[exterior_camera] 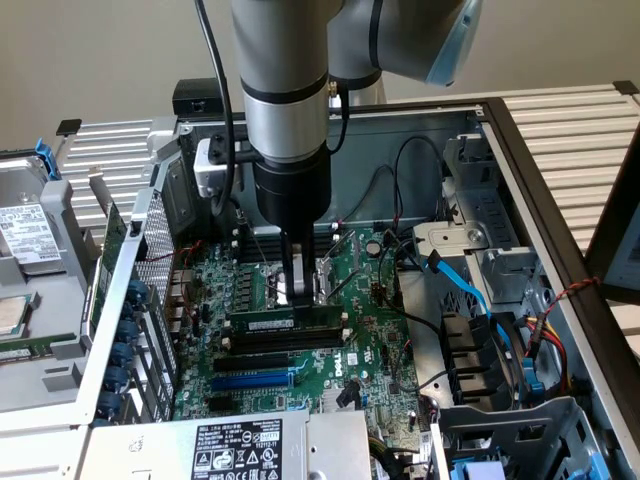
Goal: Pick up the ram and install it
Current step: 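Insert the ram into the slot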
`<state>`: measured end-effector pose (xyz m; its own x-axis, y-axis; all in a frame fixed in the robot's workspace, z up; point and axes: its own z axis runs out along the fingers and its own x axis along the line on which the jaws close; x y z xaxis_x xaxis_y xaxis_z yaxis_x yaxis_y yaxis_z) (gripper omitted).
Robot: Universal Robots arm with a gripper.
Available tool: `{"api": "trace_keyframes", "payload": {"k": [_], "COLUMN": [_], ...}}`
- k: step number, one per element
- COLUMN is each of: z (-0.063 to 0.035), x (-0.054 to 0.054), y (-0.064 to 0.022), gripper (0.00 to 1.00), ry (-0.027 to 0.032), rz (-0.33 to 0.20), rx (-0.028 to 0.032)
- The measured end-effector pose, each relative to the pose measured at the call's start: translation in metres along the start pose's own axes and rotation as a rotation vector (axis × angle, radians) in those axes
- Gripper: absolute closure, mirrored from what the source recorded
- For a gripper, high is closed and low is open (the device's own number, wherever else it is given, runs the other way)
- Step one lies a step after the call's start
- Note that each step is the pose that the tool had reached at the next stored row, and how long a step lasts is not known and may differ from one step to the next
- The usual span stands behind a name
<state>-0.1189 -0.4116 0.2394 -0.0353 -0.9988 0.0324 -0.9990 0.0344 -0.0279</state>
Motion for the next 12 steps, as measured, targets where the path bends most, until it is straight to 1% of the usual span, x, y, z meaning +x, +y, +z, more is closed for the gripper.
{"api": "trace_keyframes", "payload": {"k": [12], "z": [0.0013], "x": [-0.0001], "y": [0.0005], "gripper": [0.88], "ry": [-0.0003], "rz": [0.002], "rx": [0.0002]}}
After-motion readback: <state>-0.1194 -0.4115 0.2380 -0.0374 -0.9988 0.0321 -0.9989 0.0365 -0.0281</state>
